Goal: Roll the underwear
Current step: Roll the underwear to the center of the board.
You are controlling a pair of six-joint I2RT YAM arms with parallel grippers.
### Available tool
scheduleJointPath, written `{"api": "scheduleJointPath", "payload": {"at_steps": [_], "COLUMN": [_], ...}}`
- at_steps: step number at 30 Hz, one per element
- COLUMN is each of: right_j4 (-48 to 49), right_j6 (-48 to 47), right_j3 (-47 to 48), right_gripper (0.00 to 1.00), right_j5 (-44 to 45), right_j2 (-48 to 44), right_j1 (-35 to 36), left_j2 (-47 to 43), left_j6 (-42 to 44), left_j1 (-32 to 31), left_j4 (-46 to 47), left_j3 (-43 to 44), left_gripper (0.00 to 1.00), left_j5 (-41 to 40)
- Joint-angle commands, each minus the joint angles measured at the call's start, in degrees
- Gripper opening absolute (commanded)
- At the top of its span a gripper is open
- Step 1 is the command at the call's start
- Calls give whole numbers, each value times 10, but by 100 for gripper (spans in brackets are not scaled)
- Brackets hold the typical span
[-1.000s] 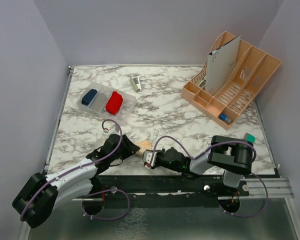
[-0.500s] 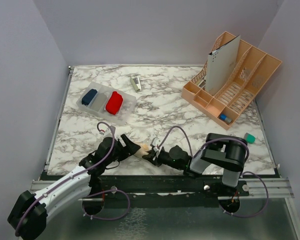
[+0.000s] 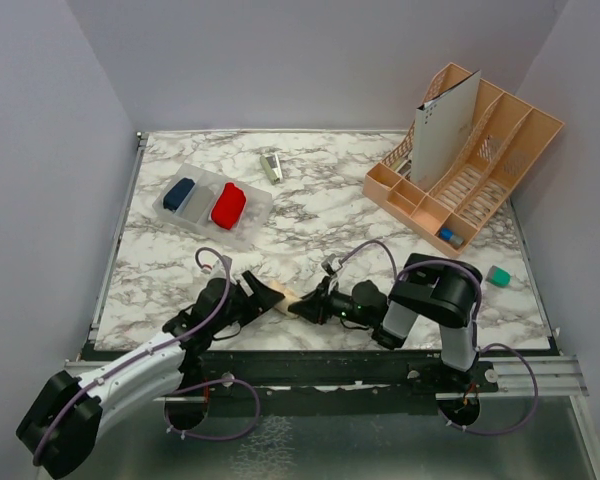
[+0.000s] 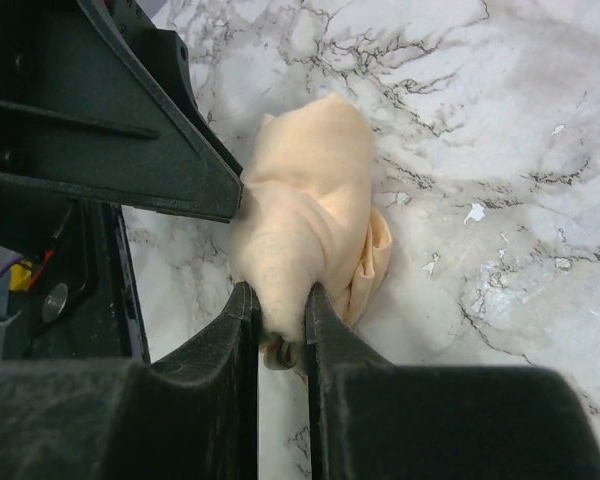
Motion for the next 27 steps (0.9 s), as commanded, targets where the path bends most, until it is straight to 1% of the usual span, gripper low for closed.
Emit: {"api": "scheduleJointPath", "payload": {"at_steps": [1,6,11,16,19,24,27], "right_j4": [-27,8,76,91,123,116,113], "right_j6": [58,106,152,247,300,373,381], "right_j3": [-13,-22,-27,-13,-21,-14,-6], "right_gripper": [7,7,7,9,9,10,10], "right_j5": [-48,-63,-98,-138,-135,-133,-149], "right_j2": [24,47,81,122,142,159,166], "right_j1": [-13,-29,-49,-83,-96,-102,-101], "left_j2": [63,137,189,224,241,270,295], "left_j6": [-24,-21,-32,-36,-35,-34,-29], "left_j1": [0,-5,-15,-31,-35,-39,-43], "left_j4": [95,109,130,157,157,157,157], "left_j3": [-29,-4,-5,-3,3,8,14], "left_gripper": [77,74,71,71,72,72,71], "left_j5": [20,14,-2,-7,-24,-28,-33]}}
